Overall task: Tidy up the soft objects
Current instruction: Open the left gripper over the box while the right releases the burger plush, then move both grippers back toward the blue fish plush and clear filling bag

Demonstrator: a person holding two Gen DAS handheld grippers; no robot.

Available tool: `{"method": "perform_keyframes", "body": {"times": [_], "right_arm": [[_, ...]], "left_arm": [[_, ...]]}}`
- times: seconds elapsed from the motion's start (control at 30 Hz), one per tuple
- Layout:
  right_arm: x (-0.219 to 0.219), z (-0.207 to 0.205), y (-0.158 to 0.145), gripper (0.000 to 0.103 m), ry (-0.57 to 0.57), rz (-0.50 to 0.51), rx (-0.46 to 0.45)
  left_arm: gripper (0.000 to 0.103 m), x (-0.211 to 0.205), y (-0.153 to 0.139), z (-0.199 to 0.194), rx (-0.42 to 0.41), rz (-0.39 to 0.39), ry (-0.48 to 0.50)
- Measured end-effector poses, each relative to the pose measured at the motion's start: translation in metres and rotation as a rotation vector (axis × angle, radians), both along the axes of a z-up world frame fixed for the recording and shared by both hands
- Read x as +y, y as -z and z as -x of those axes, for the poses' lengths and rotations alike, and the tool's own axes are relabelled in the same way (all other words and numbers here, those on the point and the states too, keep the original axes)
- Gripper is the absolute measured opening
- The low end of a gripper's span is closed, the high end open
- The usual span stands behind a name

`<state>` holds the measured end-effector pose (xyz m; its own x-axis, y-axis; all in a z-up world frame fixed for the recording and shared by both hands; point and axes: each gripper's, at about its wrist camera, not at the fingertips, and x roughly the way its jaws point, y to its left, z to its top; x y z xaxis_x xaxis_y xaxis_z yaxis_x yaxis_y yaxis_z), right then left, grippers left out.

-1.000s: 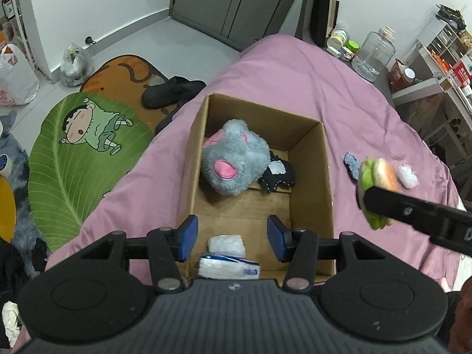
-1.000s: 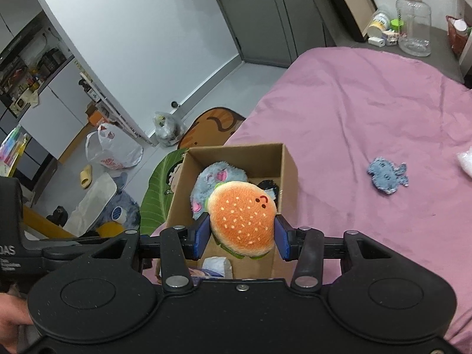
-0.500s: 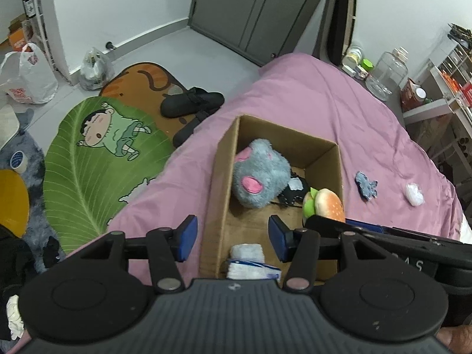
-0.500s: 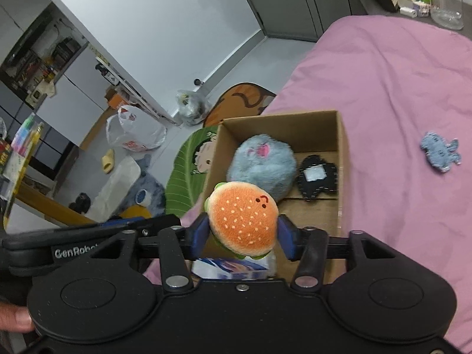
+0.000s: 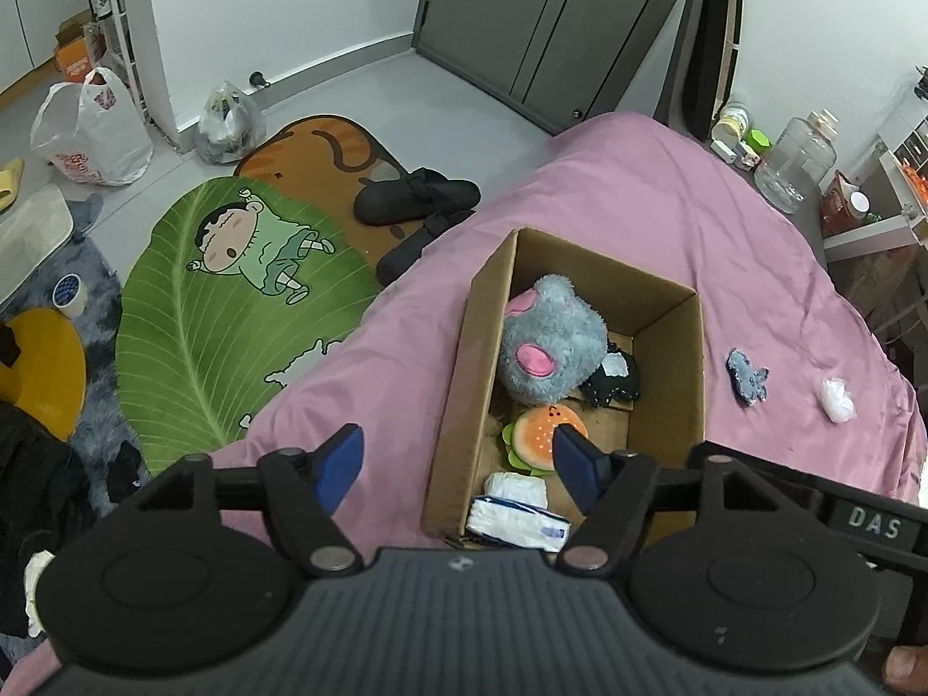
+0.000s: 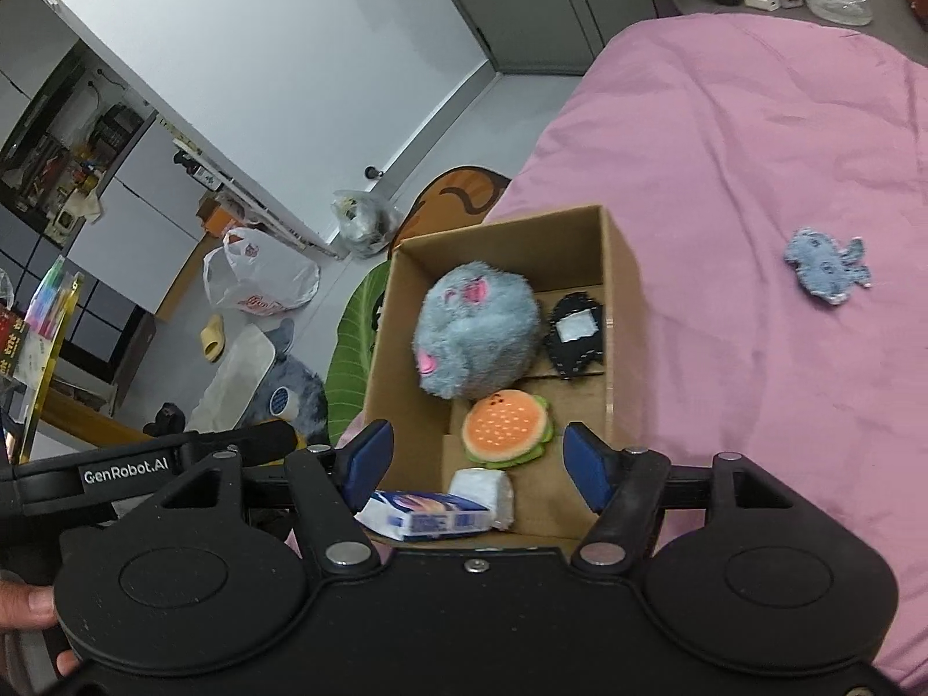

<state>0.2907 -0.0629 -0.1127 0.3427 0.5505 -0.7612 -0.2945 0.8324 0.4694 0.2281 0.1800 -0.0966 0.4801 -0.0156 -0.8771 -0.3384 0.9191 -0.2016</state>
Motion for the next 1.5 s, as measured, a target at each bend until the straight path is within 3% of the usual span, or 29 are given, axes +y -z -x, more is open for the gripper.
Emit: {"method": "perform_keyframes", "body": {"times": [0.13,0.3,0.7,1.5], "right_arm": [[-0.012,0.004,-0.004,0.065,0.013,0.008,-0.018],[-0.024,0.006,-0.012,0.075,0.023,0.029,-0.056],[-0.065,0.006,-0.017,0.084,0.067,0.06,-0.094],[-0.165,-0.016,0.007,0.087,0.213,0.051,-0.077]], "left_arm": [[0.077,-0.006,-0.001,0.0,0.008,-0.014,-0.002],[0.078,-0.017,-0.005,-0.001,0.008,-0.035,0.008],[0.079,-0.05,-0.011,-0.007,-0.002,-0.048,0.022],[0.079,-0.128,-0.015,-0.039,-0.004,-0.114,0.094]]}}
